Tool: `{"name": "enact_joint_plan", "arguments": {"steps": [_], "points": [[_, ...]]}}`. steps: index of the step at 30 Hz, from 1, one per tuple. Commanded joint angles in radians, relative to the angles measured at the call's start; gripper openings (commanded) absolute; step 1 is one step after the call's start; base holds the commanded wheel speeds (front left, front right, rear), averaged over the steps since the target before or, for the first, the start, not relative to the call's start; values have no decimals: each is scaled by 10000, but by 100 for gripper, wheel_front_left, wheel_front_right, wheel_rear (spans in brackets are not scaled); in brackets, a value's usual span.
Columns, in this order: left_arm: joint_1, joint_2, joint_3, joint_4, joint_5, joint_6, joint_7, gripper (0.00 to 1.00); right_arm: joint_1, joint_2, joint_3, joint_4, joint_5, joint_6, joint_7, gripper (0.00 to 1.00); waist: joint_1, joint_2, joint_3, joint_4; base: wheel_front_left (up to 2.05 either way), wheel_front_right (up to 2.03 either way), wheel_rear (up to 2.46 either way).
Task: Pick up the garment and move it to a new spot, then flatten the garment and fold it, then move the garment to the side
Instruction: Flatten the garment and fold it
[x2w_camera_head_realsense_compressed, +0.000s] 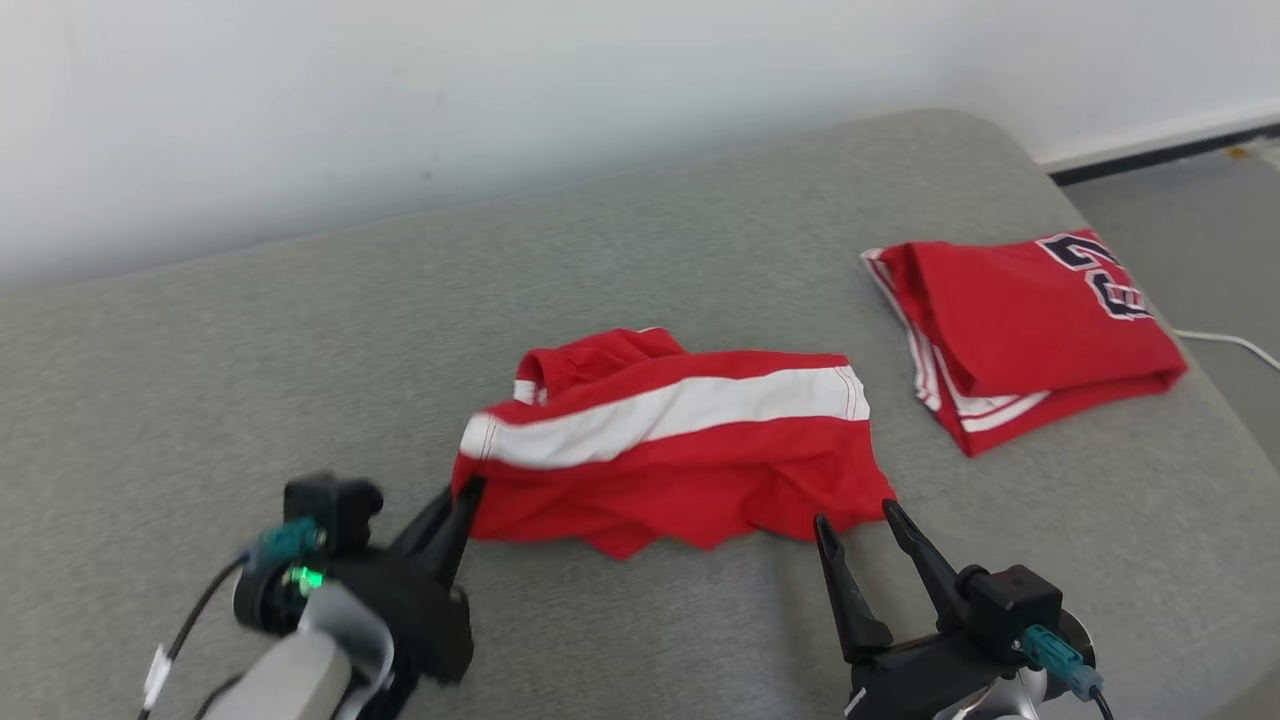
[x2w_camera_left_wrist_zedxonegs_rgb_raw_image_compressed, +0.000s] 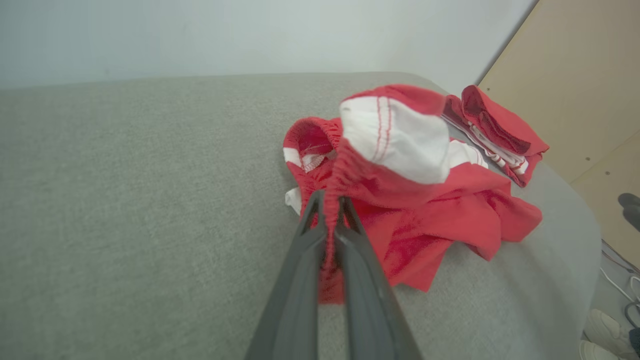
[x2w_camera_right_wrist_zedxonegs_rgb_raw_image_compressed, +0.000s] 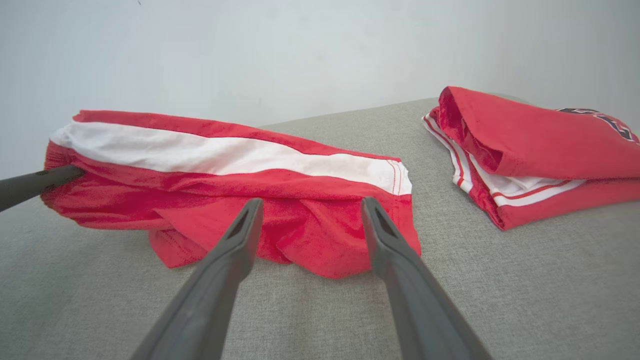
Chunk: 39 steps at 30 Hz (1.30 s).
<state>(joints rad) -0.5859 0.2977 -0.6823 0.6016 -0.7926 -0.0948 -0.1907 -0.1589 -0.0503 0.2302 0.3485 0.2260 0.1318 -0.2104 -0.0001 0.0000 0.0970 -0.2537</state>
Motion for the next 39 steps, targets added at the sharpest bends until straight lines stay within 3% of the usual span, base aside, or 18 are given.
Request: {"name": "enact_joint_plan", "arguments": {"steps": [1, 6, 14, 15, 16, 24, 31, 39], "points": [[666, 233, 33, -385, -161, 114, -68, 0, 154, -4, -14, -63, -88, -28, 51, 100, 1, 0, -136, 1008, 0, 0, 0], [2112, 795, 105, -1161, -408, 532, -53, 0, 189, -4, 70, -121, -118, -28, 175, 100, 1, 0, -284, 1495, 0, 0, 0], [3186, 1187, 432, -1486, -437, 1421, -348, 0, 308, -6, 175, -196, -141, -28, 332, 100, 1, 0, -514, 1580, 0, 0, 0], [3280, 1182, 519, -1516, -427, 1523, -420, 16, 323, -6, 168, -205, -153, -28, 342, 100, 1, 0, -541, 1566, 0, 0, 0], [3367, 1162, 610, -1553, -420, 1617, -496, 100, 337, -6, 153, -209, -167, -28, 362, 100, 1, 0, -571, 1553, 0, 0, 0], [4270, 857, 1849, -2744, -35, 2421, -750, 100, 538, -4, -116, -255, -214, -28, 377, 100, 1, 0, -903, 1543, 0, 0, 0], [5235, 245, 4014, -4746, 1434, 2449, -749, 100, 628, -4, -569, -373, -293, -28, 367, 100, 1, 0, -1140, 1816, 0, 0, 0], [5640, -819, 5719, -5489, 3152, 1955, -750, 100, 675, -4, -1028, -425, -451, -28, 319, 100, 1, 0, -1465, 2037, 0, 0, 0]]}}
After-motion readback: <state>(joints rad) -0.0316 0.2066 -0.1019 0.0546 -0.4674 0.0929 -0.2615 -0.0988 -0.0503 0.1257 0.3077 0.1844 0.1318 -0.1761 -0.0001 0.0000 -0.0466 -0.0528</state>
